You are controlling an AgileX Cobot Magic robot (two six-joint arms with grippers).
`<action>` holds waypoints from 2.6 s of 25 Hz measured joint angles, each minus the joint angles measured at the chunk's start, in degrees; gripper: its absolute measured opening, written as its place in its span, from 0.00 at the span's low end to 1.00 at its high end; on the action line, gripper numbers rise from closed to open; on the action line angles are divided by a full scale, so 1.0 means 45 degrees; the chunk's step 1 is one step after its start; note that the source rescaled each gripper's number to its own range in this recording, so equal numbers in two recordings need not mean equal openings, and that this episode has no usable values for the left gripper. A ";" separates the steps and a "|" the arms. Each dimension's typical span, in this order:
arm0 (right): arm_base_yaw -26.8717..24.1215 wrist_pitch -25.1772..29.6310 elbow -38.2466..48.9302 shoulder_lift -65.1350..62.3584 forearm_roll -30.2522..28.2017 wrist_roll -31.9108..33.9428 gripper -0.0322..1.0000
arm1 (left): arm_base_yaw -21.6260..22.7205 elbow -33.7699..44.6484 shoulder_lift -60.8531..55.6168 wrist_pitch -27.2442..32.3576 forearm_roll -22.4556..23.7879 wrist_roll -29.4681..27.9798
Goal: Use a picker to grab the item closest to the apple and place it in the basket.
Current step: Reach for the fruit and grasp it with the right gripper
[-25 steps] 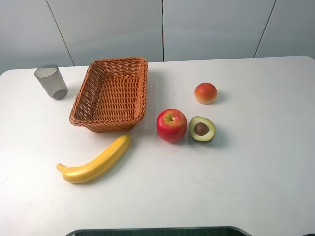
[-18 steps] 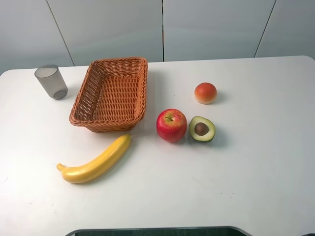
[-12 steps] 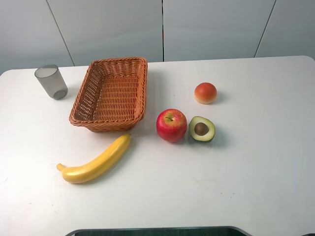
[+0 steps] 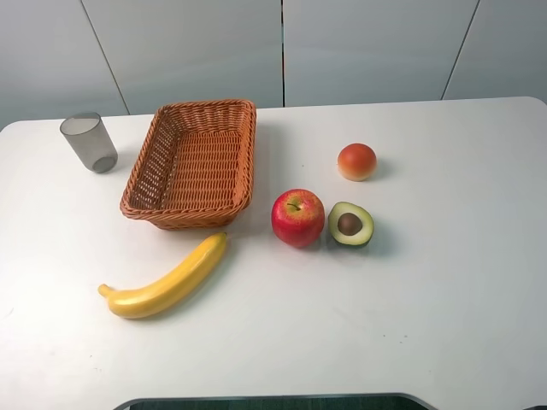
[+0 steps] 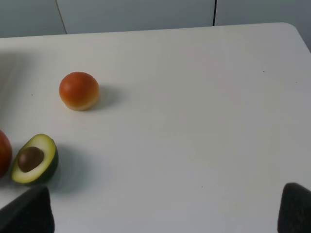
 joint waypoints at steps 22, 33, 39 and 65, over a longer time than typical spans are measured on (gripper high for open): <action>0.1720 -0.1466 -0.3383 0.8034 -0.0319 0.0484 1.00 | 0.0000 0.0000 0.0000 0.0000 0.0000 0.0000; 0.3339 -0.2740 -0.3498 1.3829 -0.0059 -0.1413 1.00 | 0.0000 0.0000 0.0000 0.0000 0.0000 0.0000; 0.4326 -0.2961 -0.3890 1.6521 0.0518 -0.3704 1.00 | 0.0000 0.0000 0.0000 0.0000 0.0000 0.0000; 0.7278 -0.6867 -0.4657 2.2450 0.0740 -0.4914 1.00 | 0.0000 0.0000 0.0000 0.0000 0.0000 -0.0052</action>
